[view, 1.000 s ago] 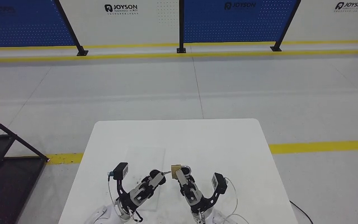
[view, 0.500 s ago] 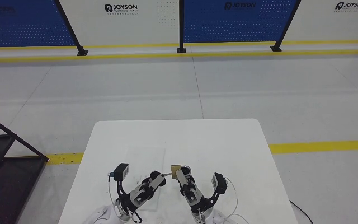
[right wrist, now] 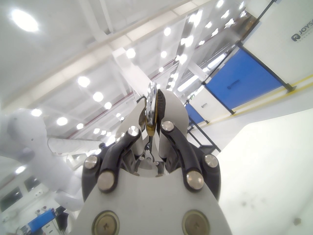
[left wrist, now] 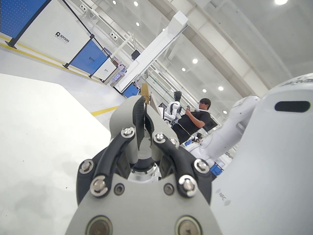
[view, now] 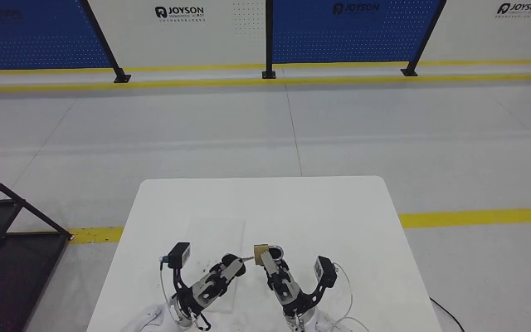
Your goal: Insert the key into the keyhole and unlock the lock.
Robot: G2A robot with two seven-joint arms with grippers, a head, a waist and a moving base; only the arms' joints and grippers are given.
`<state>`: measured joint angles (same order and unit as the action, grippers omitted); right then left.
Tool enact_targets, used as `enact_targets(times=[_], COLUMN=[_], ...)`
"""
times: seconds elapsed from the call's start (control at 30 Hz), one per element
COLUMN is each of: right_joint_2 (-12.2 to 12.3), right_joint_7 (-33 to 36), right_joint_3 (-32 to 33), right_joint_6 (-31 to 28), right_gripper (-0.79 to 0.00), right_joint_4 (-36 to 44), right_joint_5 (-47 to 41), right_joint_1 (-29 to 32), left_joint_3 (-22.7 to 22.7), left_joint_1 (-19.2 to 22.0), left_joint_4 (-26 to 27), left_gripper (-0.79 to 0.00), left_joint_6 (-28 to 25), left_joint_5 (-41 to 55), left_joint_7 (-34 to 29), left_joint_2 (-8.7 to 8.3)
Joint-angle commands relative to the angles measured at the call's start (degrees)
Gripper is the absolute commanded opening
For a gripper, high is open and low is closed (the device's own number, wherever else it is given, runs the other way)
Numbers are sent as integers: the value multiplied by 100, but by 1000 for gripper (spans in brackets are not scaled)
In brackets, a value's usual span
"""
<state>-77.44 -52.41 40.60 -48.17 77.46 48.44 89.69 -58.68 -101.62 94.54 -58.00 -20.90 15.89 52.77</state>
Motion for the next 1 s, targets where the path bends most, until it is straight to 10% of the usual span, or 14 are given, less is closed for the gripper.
enact_targets(times=[0.0,0.97], right_joint_2=[1,-14], right_joint_7=[160,914], right_joint_3=[19,249], right_joint_6=[68,26], right_gripper=[-785,-785], right_joint_4=[60,250], right_joint_5=[-81,-317], right_joint_1=[2,186], left_joint_3=[49,731], left_joint_1=[25,400], left_joint_4=[-13,-265], left_gripper=[-785,-785], left_joint_6=[0,0], left_joint_5=[-73,-928], left_joint_7=[100,1647], left_joint_2=[-28,-364])
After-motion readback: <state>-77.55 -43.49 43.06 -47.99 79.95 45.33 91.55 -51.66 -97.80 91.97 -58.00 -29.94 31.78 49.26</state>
